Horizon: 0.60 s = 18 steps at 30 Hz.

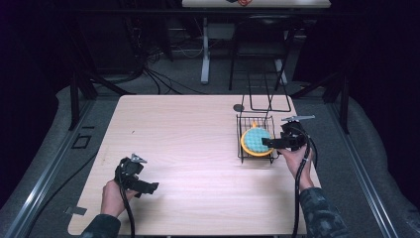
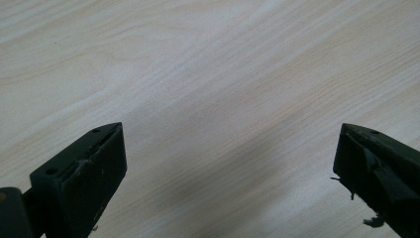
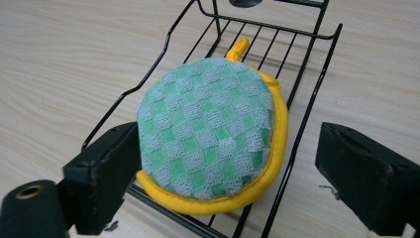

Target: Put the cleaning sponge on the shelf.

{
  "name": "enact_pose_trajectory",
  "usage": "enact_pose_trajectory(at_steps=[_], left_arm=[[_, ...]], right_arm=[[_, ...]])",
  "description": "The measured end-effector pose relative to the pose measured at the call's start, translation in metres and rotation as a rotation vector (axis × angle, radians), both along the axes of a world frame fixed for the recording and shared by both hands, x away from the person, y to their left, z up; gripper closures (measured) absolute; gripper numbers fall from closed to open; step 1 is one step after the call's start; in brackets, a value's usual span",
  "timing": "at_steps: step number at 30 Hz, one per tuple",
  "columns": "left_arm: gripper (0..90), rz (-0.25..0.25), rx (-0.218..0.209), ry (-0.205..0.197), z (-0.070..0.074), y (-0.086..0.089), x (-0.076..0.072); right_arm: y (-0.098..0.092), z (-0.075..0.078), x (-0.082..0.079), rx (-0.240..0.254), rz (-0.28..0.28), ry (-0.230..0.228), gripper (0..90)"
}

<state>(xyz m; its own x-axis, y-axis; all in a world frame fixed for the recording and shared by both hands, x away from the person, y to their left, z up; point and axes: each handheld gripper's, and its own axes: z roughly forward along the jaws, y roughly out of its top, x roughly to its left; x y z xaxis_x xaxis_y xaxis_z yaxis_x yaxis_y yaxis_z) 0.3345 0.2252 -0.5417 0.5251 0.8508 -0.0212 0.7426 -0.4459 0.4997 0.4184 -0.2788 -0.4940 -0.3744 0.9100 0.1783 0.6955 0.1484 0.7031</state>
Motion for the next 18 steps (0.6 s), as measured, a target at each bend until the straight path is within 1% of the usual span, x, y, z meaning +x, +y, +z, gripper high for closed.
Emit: enact_pose_trajectory(at_steps=[4, 6, 9, 11, 12, 15, 18], left_arm=[[0.3, 0.0, -0.001, -0.002, 0.0, 0.0, 0.0], [0.3, 0.0, -0.001, -0.001, 0.0, -0.001, 0.0], [0.2, 0.001, -0.001, 0.001, 0.0, 0.0, 0.0], [0.3, 0.0, -0.001, 0.002, 0.0, 0.0, 0.0], [0.2, -0.001, -0.002, 0.0, 0.0, 0.0, 0.0], [0.2, -0.003, -0.001, 0.0, 0.0, 0.0, 0.0], [0.2, -0.001, -0.002, -0.002, 0.0, 0.0, 0.0]], right_arm=[[0.001, 0.004, -0.005, -0.003, 0.02, -0.008, 5.6], [0.004, 0.009, -0.01, -0.009, 0.043, -0.004, 2.4], [0.007, 0.015, -0.018, -0.015, 0.053, -0.01, 1.0], [0.008, 0.019, -0.023, -0.028, 0.067, -0.018, 0.5], [0.008, 0.02, -0.025, -0.031, 0.072, -0.029, 0.4], [0.007, 0.026, -0.033, -0.029, 0.081, -0.029, 0.1], [0.006, 0.032, -0.042, -0.043, 0.093, -0.043, 0.1]])
